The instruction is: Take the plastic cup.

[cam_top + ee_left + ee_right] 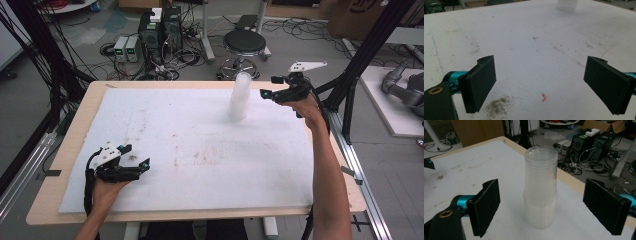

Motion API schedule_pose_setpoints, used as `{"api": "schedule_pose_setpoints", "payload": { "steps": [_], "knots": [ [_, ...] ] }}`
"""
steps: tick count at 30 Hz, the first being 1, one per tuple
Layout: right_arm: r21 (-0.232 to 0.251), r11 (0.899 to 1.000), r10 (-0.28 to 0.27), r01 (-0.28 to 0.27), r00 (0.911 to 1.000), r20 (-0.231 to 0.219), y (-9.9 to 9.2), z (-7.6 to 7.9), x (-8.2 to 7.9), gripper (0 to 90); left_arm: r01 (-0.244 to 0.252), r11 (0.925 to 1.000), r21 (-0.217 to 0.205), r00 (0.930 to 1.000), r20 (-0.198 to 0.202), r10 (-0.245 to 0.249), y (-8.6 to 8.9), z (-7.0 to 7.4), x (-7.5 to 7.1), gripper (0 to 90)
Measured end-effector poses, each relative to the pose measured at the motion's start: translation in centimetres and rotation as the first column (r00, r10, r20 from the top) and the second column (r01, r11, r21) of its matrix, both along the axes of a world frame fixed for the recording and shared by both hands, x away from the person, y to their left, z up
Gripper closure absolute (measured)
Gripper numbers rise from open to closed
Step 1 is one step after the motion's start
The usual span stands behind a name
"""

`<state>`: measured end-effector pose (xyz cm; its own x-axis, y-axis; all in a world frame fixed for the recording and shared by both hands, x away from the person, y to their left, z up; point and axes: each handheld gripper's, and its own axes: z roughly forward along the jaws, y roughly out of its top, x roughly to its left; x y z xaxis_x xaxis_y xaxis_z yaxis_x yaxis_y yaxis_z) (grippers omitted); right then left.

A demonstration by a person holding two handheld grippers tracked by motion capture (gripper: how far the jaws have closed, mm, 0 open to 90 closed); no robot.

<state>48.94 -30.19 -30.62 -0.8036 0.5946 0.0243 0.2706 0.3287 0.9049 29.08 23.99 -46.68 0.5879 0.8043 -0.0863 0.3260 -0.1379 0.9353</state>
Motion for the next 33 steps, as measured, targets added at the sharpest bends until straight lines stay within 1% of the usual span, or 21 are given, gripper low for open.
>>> {"api": "schedule_pose_setpoints", "payload": {
  "steps": [3, 4, 5, 6, 7, 8, 11, 15, 17, 20, 23, 24, 30, 32, 33],
  "knots": [
    [-0.014, 1.000, 0.006, -0.006, 0.9999, -0.015, 0.1, 0.0, 0.8, 13.7, 0.000, 1.0000, 0.007, 1.0000, 0.000, 0.000, -0.1, 0.0, 0.0, 10.7],
    [-0.025, 1.000, 0.005, -0.006, 0.9996, -0.029, 0.2, 0.2, 1.2, 13.7, 0.001, 0.9999, 0.011, 1.0000, -0.002, -0.001, -0.1, 0.0, 0.0, 10.7],
    [-0.027, 1.000, 0.009, -0.010, 0.9996, -0.026, 0.3, 0.4, 1.4, 13.7, 0.001, 0.9999, 0.010, 1.0000, -0.005, -0.001, -0.1, 0.0, 0.0, 10.7],
    [-0.017, 1.000, 0.012, -0.012, 0.9998, -0.015, 0.3, 0.6, 1.7, 13.7, 0.001, 0.9999, 0.012, 1.0000, -0.004, -0.001, -0.1, 0.0, 0.0, 10.7],
    [-0.009, 1.000, 0.011, -0.011, 0.9998, -0.017, 0.4, 0.8, 1.9, 13.7, 0.000, 0.9999, 0.011, 1.0000, -0.004, 0.000, -0.1, 0.0, 0.0, 10.7],
    [-0.010, 1.000, 0.013, -0.014, 0.9998, -0.014, 0.5, 0.8, 2.1, 13.8, 0.003, 0.9999, 0.015, 1.0000, -0.002, -0.003, -0.1, 0.0, 0.0, 10.7],
    [-0.026, 1.000, 0.013, -0.014, 0.9995, -0.028, 0.8, 0.8, 2.7, 13.7, 0.005, 0.9998, 0.017, 1.0000, 0.003, -0.005, -0.2, 0.0, 0.0, 10.7],
    [-0.018, 0.999, 0.035, -0.036, 0.9991, -0.024, 1.6, 0.9, 3.2, 13.7, 0.008, 0.9998, 0.020, 1.0000, 0.004, -0.008, -0.2, 0.0, 0.0, 10.7],
    [-0.028, 0.999, 0.032, -0.033, 0.9991, -0.029, 1.8, 0.9, 3.5, 13.7, 0.006, 0.9999, 0.016, 1.0000, 0.003, -0.007, -0.2, 0.0, 0.0, 10.7],
    [-0.005, 0.999, 0.037, -0.038, 0.9990, -0.024, 2.2, 0.6, 3.8, 13.7, 0.006, 0.9999, 0.015, 1.0000, 0.002, -0.006, -0.2, 0.0, 0.0, 10.7],
    [-0.008, 0.999, 0.043, -0.043, 0.9986, -0.030, 2.5, 0.3, 4.0, 13.7, 0.005, 0.9999, 0.016, 1.0000, 0.002, -0.005, -0.2, 0.0, 0.0, 10.7],
    [-0.017, 0.999, 0.043, -0.044, 0.9985, -0.033, 2.8, 0.0, 4.2, 13.7, 0.005, 0.9999, 0.016, 1.0000, 0.001, -0.005, -0.2, 0.0, 0.0, 10.7],
    [-0.007, 0.999, 0.038, -0.038, 0.9983, -0.045, 3.8, -0.7, 4.7, 13.8, 0.004, 0.9999, 0.016, 1.0000, 0.002, -0.004, -0.2, 0.0, 0.0, 10.7],
    [-0.015, 0.999, 0.040, -0.041, 0.9982, -0.044, 4.2, -1.1, 4.9, 13.8, 0.007, 0.9998, 0.019, 1.0000, 0.002, -0.007, -0.2, 0.0, 0.0, 10.7],
    [-0.016, 0.999, 0.039, -0.040, 0.9979, -0.052, 4.3, -1.2, 4.9, 13.7, 0.009, 0.9998, 0.020, 1.0000, 0.003, -0.009, -0.2, 0.0, 0.0, 10.7]
  ]
}}
